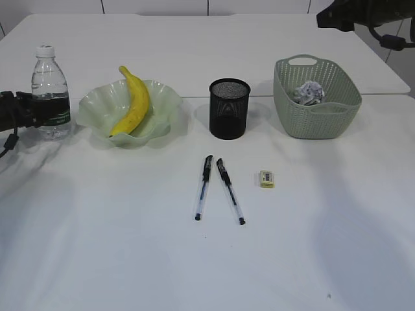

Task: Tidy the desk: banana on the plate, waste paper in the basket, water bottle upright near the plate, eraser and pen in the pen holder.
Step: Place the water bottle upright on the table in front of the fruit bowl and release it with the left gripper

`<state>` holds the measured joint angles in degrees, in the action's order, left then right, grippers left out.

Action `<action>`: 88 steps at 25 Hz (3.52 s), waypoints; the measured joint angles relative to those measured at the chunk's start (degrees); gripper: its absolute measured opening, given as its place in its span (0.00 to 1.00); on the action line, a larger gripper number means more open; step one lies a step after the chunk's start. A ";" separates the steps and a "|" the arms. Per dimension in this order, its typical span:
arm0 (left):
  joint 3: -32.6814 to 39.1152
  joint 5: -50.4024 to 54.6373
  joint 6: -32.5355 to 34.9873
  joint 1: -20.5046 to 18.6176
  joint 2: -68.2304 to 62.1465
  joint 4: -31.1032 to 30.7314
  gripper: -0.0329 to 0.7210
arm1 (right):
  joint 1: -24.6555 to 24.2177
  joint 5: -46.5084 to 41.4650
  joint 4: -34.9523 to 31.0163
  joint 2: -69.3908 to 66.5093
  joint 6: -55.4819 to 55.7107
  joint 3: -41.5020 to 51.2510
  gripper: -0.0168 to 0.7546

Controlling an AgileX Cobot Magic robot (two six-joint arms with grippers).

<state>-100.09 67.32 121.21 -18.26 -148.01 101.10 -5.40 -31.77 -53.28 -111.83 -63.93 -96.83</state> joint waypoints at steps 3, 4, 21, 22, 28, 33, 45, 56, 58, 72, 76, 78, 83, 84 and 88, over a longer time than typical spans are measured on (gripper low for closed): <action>0.00 0.00 -0.10 0.00 0.00 0.00 0.54 | 0.00 0.04 0.00 0.00 0.00 0.00 0.52; 0.00 0.00 -0.10 0.00 0.00 0.00 0.54 | 0.00 0.04 0.00 0.00 0.00 0.00 0.52; 0.00 -0.12 -0.31 1.46 -0.04 0.86 0.54 | 0.00 0.13 0.00 0.00 0.00 0.00 0.52; 0.00 -0.12 -0.31 1.58 -0.04 0.86 0.54 | 0.00 0.13 0.00 0.00 -0.10 0.00 0.52; 0.00 -0.12 -0.31 1.68 -0.04 0.75 0.54 | 0.00 0.13 0.00 0.00 -0.10 0.00 0.52; 0.00 -0.12 -0.31 1.68 -0.04 0.67 0.54 | 0.00 0.13 0.00 0.00 -0.10 0.00 0.52; 0.00 0.00 -0.31 1.68 -0.04 -0.39 0.58 | 0.00 0.53 0.00 0.00 -0.18 0.00 0.52; 0.00 0.00 -1.47 1.68 -0.04 -0.51 0.60 | 0.00 0.70 0.00 0.00 -0.18 0.00 0.52; 0.00 0.00 -1.81 1.68 -0.04 -0.51 0.60 | 0.00 0.70 0.00 0.00 -0.18 0.00 0.52; -0.04 0.11 -2.07 1.68 -0.04 -0.74 0.61 | 0.00 0.79 0.00 0.00 -0.18 0.00 0.52; -0.04 0.11 -1.96 1.68 -0.04 -0.11 0.61 | 0.00 0.79 0.00 0.00 -0.18 0.00 0.52; -0.04 0.11 -1.96 1.68 -0.04 0.15 0.61 | 0.00 0.79 0.00 0.00 -0.18 0.00 0.52; -0.04 0.11 -1.61 1.68 -0.13 0.54 0.61 | 0.00 0.79 0.00 0.00 -0.18 0.00 0.52; -0.04 0.11 -1.49 1.68 -0.13 0.58 0.61 | 0.00 0.79 0.00 0.00 -0.18 0.00 0.52; -0.04 0.11 -1.27 1.68 -0.27 0.81 0.61 | 0.00 0.79 0.00 0.00 -0.18 0.00 0.52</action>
<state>-100.13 67.43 119.94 -16.58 -148.28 101.90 -5.40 -30.98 -53.28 -111.83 -64.11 -96.83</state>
